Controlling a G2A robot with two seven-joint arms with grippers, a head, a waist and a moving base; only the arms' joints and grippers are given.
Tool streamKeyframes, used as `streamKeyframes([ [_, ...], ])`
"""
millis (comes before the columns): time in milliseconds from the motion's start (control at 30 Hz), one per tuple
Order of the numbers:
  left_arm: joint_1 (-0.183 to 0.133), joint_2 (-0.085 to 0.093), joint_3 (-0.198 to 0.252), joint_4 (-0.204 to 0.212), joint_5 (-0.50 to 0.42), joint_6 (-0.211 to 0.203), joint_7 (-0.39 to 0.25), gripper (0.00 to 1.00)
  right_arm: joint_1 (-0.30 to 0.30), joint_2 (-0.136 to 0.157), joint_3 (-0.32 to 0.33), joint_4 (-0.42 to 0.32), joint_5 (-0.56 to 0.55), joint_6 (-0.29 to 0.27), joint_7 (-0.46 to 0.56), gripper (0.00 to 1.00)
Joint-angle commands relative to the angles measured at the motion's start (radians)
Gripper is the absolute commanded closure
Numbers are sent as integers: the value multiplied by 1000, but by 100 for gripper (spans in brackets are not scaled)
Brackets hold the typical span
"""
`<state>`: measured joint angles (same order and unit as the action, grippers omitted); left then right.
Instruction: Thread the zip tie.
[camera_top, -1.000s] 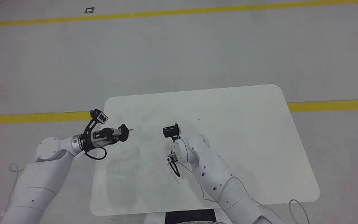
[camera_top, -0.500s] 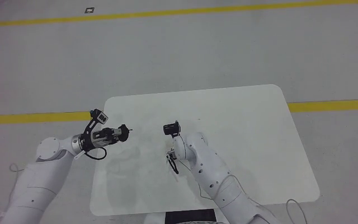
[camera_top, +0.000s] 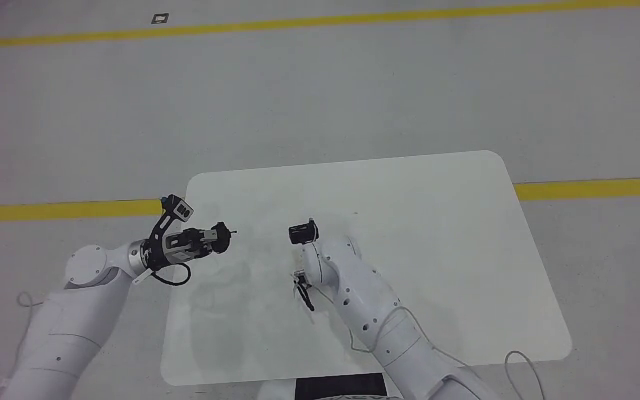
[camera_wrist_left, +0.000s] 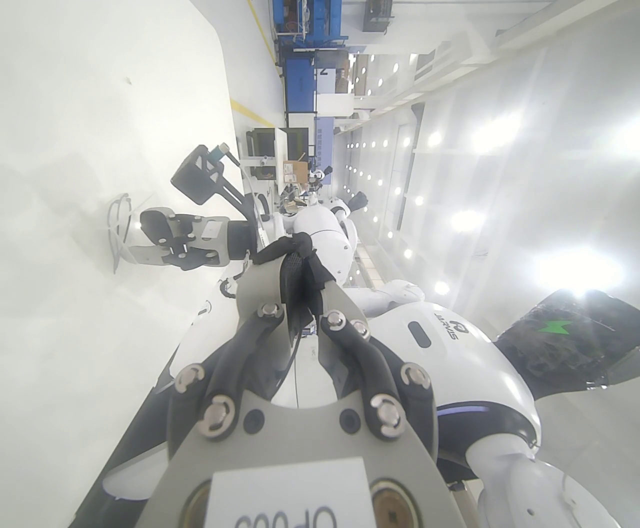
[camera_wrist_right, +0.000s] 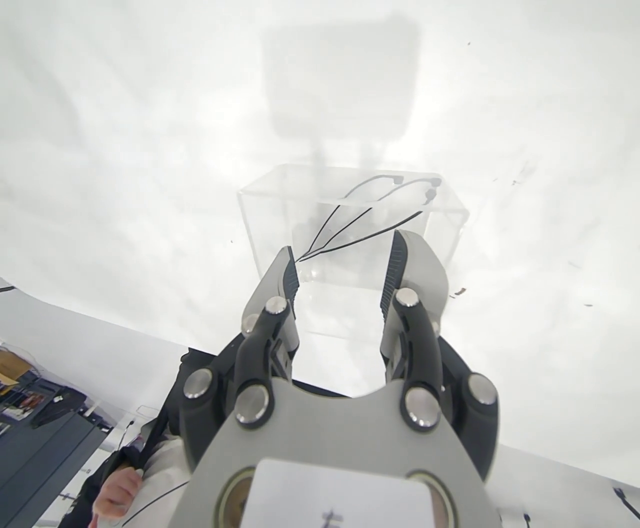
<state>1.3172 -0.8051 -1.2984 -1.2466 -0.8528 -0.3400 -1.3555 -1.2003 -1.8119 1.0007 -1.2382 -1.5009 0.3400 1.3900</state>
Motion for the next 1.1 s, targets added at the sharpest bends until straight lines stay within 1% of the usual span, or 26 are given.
streamKeyframes([
  [0,0,0,0,0,0,0,0,100,7,-3,1,13,5,0,-1,62],
  [267,0,0,0,0,0,0,0,100,26,-9,-5,56,11,0,-9,62],
  [400,0,0,0,0,0,0,0,100,33,-10,-6,70,15,0,-12,64],
  [533,0,0,0,0,0,0,0,100,37,-11,-4,78,14,0,-12,69],
  [800,0,0,0,0,0,0,0,100,32,-10,2,74,-1,0,-7,76],
  [967,0,0,0,0,0,0,0,100,24,-10,5,58,-17,0,0,83],
  [1067,0,0,0,0,0,0,0,100,19,-10,5,49,-24,0,0,81],
])
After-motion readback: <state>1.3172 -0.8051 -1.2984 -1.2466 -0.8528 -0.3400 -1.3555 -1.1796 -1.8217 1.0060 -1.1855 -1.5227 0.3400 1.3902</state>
